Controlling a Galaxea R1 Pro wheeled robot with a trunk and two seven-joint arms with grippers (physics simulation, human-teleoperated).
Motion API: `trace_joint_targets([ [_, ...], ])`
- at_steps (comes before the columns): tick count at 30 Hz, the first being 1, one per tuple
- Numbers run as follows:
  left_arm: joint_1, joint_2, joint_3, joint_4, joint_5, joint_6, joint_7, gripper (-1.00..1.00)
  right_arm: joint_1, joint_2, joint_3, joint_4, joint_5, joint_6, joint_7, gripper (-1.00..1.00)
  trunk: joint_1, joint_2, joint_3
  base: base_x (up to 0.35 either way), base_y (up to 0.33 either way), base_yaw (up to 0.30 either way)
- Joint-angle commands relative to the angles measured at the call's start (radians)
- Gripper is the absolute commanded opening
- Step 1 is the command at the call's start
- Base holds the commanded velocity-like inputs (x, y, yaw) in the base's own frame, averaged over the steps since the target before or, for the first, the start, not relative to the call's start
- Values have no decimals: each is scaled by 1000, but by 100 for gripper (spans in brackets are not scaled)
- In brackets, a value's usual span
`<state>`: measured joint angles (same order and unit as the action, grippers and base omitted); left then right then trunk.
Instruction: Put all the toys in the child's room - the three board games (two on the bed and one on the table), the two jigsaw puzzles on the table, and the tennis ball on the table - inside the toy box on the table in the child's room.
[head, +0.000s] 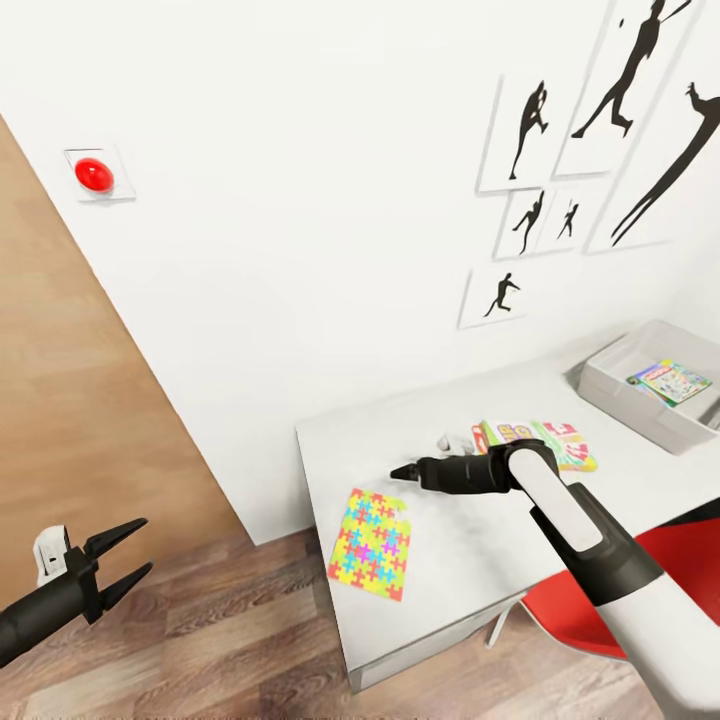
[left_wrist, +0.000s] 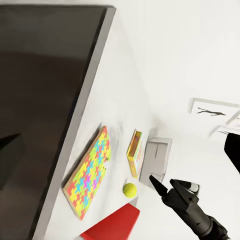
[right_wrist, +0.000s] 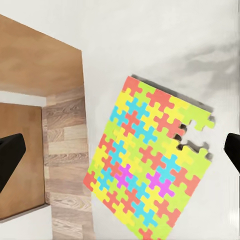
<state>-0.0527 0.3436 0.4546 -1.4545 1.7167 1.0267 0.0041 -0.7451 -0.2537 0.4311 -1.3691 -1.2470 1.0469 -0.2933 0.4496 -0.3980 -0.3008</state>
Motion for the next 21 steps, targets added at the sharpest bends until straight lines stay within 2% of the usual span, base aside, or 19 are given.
trace_joint_targets([
  [1, -1, 0, 1, 0, 0, 4, 0, 100, -1, -1, -3, 0, -10, 0, -10, 100, 0, -2, -4, -83, 22, 0],
  [12, -1, 0, 2, 0, 0, 3, 0, 100, -2, 1, -23, 5, -7, 0, -10, 100, 0, -2, -21, -167, 49, 0],
  [21, -1, 0, 2, 0, 0, 3, 0, 100, -6, 2, -26, 6, -6, 0, -10, 100, 0, -2, -27, -52, 13, 0],
])
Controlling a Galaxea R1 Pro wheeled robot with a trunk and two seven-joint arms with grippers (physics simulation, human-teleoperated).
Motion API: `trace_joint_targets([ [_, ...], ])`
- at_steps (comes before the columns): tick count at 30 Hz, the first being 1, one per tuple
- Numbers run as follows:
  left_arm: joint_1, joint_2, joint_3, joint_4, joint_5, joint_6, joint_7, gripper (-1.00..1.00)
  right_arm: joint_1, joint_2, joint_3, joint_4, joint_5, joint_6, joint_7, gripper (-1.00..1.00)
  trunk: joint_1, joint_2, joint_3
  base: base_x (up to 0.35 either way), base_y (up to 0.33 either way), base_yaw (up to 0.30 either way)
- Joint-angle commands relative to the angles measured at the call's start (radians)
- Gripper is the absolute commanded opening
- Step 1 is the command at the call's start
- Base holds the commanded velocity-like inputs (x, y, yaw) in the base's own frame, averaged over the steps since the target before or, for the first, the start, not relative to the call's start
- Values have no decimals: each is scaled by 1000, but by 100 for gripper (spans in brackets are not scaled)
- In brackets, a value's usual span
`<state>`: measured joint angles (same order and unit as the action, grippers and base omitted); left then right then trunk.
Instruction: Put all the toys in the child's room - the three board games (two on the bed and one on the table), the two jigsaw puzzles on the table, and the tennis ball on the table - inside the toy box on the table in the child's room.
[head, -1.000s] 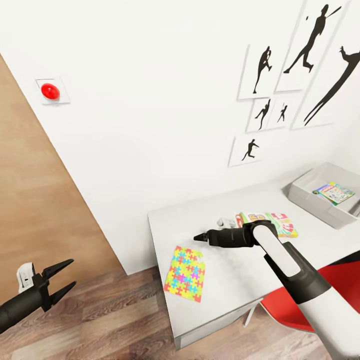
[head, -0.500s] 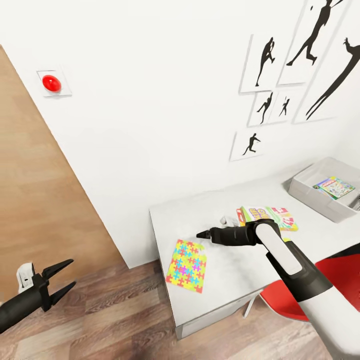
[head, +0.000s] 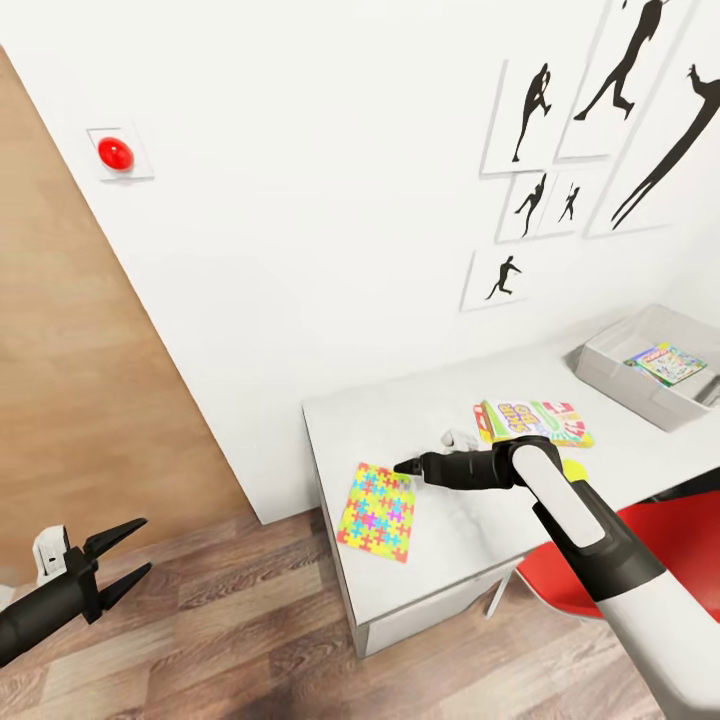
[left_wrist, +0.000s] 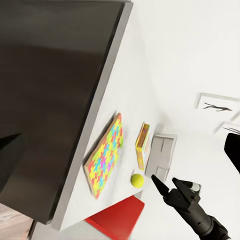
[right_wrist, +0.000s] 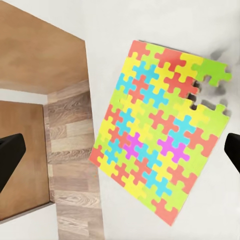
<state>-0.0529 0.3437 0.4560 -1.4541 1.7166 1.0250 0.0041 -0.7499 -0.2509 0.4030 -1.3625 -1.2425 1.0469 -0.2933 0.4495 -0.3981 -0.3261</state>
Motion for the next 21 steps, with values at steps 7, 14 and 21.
trace_joint_targets([
  [7, -1, 0, 1, 0, -1, 4, 1, 100, -4, -1, 1, 6, -9, 0, -10, 100, 0, -2, -3, -14, 3, 0],
  [14, -1, 0, 0, 0, -1, 4, 1, 100, -9, 0, 0, 27, -10, 0, -11, 100, 0, -2, -9, -4, 1, 0],
  [21, -1, 0, 0, 0, -2, 4, 1, 100, -36, 0, -1, 83, -11, 0, -11, 100, 0, -2, -19, -1, 0, 0],
])
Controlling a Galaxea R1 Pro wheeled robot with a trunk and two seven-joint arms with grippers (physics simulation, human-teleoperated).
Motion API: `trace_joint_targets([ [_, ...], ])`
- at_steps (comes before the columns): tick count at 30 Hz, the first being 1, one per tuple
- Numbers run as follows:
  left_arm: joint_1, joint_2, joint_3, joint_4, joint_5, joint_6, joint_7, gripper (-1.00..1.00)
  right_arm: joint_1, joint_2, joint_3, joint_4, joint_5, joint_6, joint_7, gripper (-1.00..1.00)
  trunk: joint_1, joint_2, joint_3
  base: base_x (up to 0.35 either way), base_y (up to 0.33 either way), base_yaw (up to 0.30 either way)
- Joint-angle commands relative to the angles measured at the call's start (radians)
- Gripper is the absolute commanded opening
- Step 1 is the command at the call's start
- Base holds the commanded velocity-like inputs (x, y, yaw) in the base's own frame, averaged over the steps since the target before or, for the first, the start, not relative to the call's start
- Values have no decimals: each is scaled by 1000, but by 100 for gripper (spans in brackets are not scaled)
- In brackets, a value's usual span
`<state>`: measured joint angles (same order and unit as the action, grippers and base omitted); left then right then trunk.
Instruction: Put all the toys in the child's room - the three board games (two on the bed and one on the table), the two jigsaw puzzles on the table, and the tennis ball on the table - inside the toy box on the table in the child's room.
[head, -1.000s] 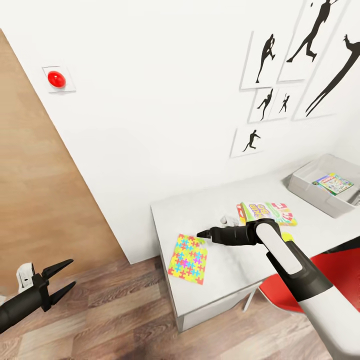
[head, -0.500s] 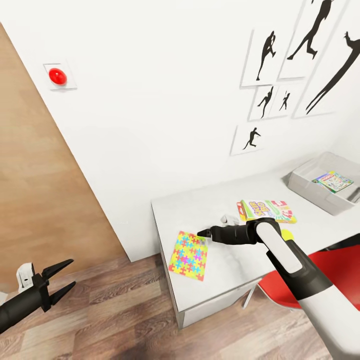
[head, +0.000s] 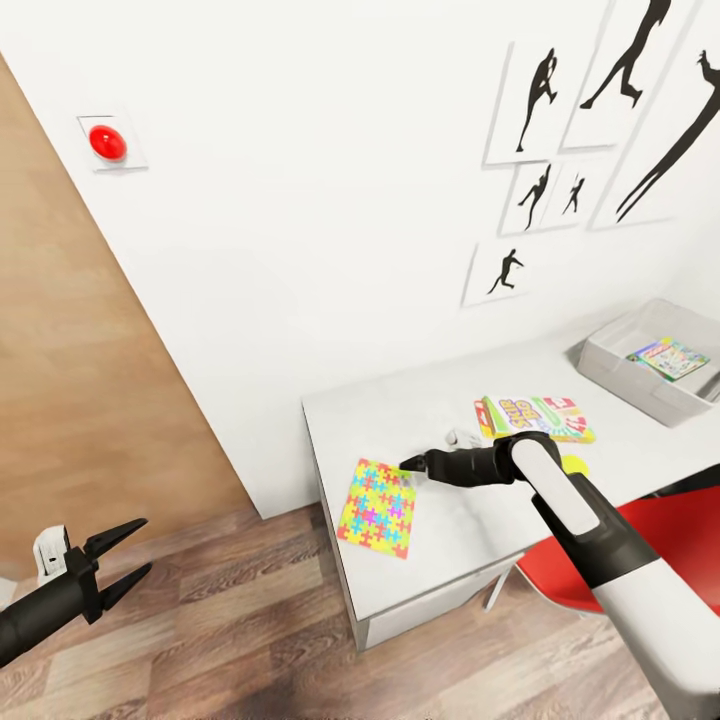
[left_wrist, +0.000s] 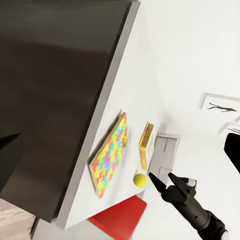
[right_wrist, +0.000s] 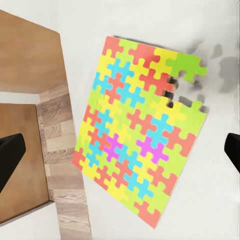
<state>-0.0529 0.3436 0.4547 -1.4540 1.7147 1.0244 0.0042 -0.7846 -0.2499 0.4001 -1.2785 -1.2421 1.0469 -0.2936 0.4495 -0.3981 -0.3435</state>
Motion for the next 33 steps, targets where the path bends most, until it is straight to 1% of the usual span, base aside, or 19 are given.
trace_joint_targets([
  [1, -1, 0, 1, 0, 0, 4, 0, 100, -4, -1, 2, 9, -11, 0, -10, 100, 0, -2, -3, 0, 0, 0],
  [9, -1, 0, 1, 0, 0, 4, 0, 100, -14, -1, 2, 37, -12, -3, -10, 100, 0, -2, -16, 0, 0, 0],
  [33, -1, 0, 1, 0, 0, 3, 0, 100, -18, 0, 2, 48, -13, -7, -10, 100, 0, -2, -55, 0, 0, 0],
])
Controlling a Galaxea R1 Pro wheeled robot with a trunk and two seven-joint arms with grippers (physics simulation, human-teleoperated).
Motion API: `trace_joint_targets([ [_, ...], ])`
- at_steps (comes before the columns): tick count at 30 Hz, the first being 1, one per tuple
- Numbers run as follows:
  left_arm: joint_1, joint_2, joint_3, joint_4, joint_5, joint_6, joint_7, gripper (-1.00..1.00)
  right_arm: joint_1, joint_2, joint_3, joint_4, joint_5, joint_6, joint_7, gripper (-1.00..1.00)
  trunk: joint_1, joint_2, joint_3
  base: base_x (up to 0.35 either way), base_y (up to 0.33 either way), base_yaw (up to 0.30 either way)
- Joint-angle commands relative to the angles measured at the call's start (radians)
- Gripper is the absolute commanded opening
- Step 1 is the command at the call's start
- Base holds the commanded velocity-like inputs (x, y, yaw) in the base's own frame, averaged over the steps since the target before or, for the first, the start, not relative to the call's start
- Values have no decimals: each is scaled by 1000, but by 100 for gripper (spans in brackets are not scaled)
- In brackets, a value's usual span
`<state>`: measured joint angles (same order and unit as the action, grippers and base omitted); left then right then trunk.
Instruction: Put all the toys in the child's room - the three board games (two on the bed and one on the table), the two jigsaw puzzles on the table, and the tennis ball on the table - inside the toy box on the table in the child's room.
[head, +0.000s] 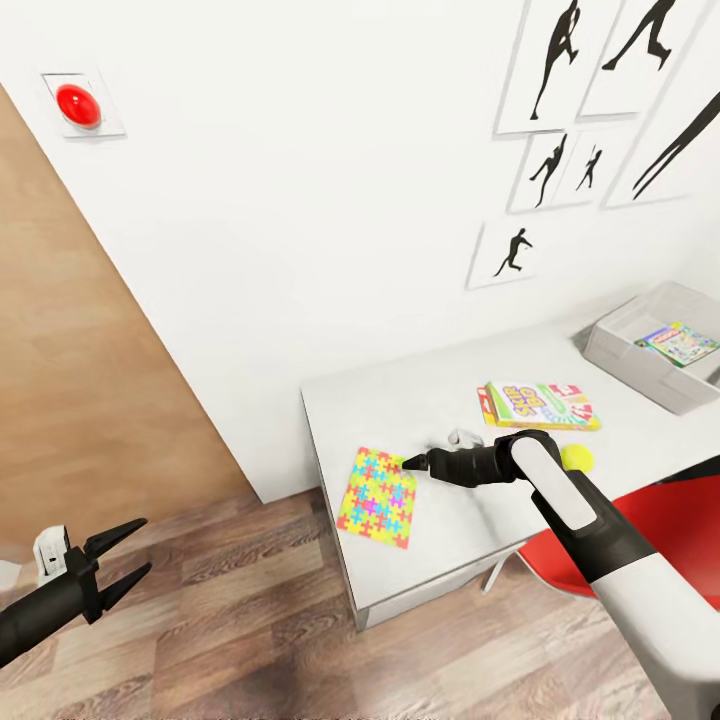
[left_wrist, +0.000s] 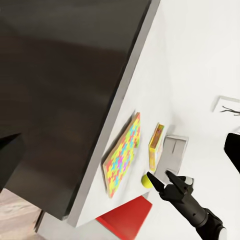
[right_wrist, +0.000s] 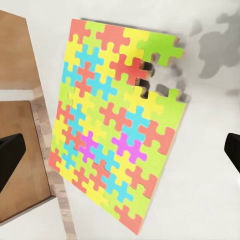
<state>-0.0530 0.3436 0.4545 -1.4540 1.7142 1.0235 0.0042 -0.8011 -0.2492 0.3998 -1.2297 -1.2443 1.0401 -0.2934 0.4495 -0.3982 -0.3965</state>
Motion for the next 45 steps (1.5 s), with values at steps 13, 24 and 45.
trace_joint_targets([
  [13, -1, 0, 1, 0, 0, 4, 0, 100, -1, -1, 3, -1, -10, 0, -10, 100, 0, -2, -23, 0, 0, 0],
  [24, -1, 0, 1, -1, 0, 5, 0, 100, -1, -1, 4, -1, -9, 0, -11, 100, 0, -2, -41, 0, 0, 0],
  [45, -1, 0, 1, -1, -1, 5, 0, 100, -1, -1, 3, -1, -10, 0, -11, 100, 0, -2, -75, 0, 0, 0],
])
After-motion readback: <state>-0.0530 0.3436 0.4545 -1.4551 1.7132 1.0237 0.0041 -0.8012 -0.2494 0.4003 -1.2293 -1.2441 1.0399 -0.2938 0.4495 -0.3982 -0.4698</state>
